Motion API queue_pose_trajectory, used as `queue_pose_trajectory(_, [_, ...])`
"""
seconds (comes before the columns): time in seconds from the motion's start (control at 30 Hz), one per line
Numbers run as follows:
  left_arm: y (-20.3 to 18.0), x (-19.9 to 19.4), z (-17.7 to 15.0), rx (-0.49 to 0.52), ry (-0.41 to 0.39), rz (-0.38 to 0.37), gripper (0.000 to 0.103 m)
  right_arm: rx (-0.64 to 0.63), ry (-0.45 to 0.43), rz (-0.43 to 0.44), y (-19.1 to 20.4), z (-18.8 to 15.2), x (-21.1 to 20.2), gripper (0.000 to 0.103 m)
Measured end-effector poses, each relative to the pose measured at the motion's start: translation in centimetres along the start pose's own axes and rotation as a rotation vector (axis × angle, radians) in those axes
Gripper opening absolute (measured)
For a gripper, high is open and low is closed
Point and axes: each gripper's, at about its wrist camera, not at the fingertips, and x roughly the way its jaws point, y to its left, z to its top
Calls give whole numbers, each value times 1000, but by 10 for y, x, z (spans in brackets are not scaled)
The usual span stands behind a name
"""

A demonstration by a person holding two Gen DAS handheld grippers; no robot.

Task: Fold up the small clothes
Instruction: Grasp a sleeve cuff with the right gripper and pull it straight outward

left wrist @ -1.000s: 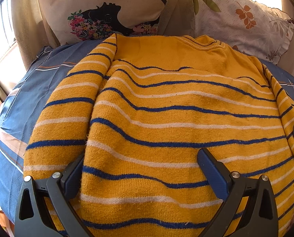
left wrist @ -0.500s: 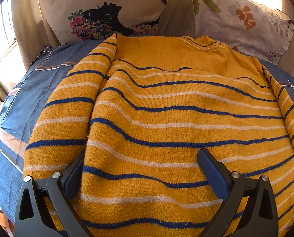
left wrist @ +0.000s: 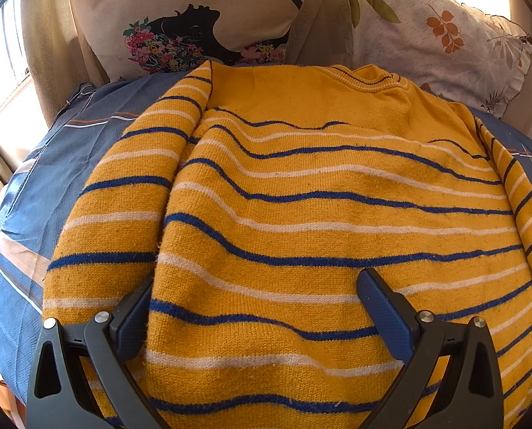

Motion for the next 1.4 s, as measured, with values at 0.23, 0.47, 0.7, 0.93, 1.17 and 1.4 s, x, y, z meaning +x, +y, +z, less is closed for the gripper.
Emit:
queue_pose_trajectory(0.23, [0, 0, 0, 0, 0, 0, 103, -143, -17, -159, 11, 7, -17, 15])
queue_pose_trajectory(0.47, [0, 0, 0, 0, -1, 0, 103, -19, -129, -61, -15, 36, -31, 56])
queue_pose_trajectory(0.7, [0, 0, 0, 0, 0, 1, 103, 27, -6, 5, -25, 38, 17, 56])
queue_pose_trajectory(0.93, [0, 0, 0, 0, -1, 1, 103, -53, 42, 165, -8, 18, 19, 47])
queue_pose_trajectory(1.17, [0, 0, 0, 0, -1, 1, 103, -15, -19, 167, -15, 34, -8, 10])
queue_pose_trajectory(1.4, [0, 0, 0, 1, -1, 1, 103, 16, -143, -450, -99, 116, -25, 10])
